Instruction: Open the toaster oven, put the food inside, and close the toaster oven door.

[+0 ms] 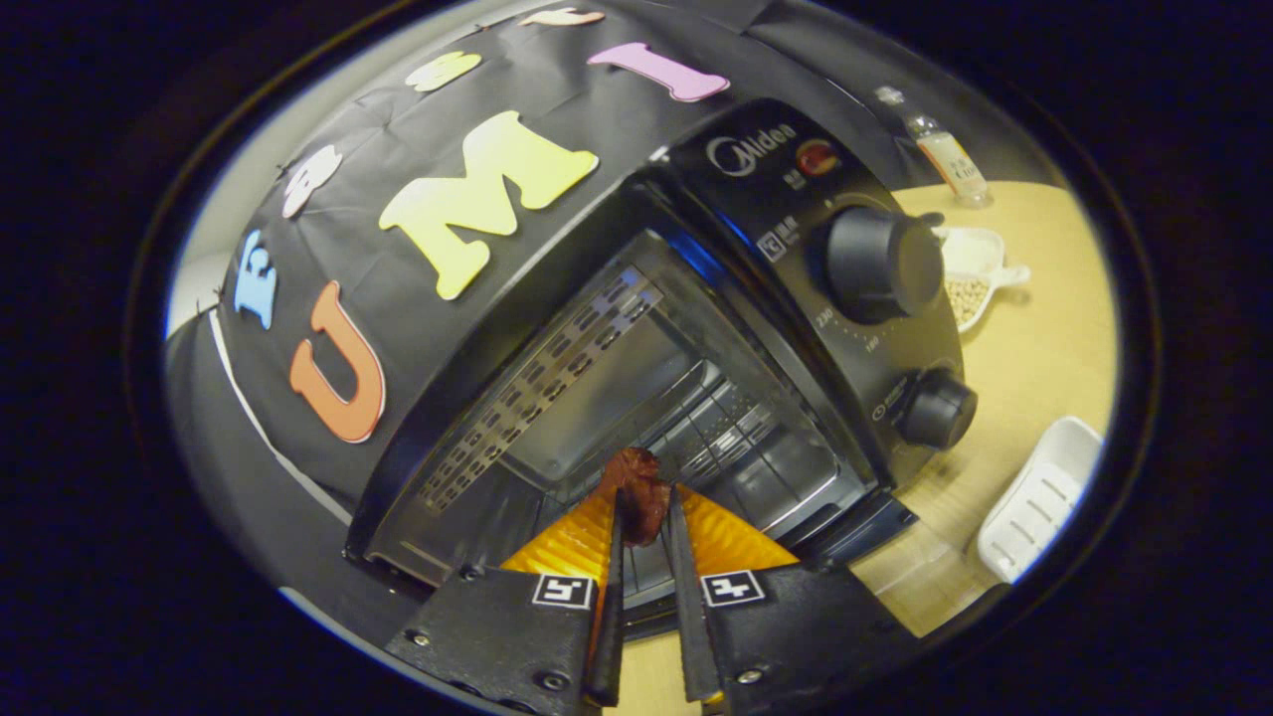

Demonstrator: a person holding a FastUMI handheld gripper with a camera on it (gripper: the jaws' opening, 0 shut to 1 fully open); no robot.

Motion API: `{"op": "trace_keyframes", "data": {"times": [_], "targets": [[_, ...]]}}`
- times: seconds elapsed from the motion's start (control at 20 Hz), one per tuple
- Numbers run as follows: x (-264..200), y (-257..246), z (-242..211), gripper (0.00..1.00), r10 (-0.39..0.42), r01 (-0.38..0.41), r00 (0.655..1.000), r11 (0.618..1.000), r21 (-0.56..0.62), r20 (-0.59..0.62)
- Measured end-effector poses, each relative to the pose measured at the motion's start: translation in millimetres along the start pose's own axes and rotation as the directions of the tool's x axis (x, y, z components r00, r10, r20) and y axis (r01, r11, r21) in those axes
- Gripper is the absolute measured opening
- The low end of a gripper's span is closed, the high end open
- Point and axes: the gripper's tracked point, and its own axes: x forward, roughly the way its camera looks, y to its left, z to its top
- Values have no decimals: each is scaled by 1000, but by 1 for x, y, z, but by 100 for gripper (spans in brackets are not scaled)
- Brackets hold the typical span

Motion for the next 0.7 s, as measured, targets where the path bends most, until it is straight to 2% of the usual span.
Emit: {"op": "trace_keyframes", "data": {"times": [0.15, 0.25, 0.35, 0.5, 0.7], "targets": [[-5, -8, 12, 36, -94, 98, 995, 980, -175, 30], [-11, -8, 24, 39, -115, 129, 991, 948, -290, 67], [-21, -8, 29, 44, -119, 142, 989, 923, -357, 86], [-46, -3, 29, 51, -109, 142, 989, 896, -420, 101], [-94, 27, 17, 51, -20, 74, 994, 834, -547, 104]]}}
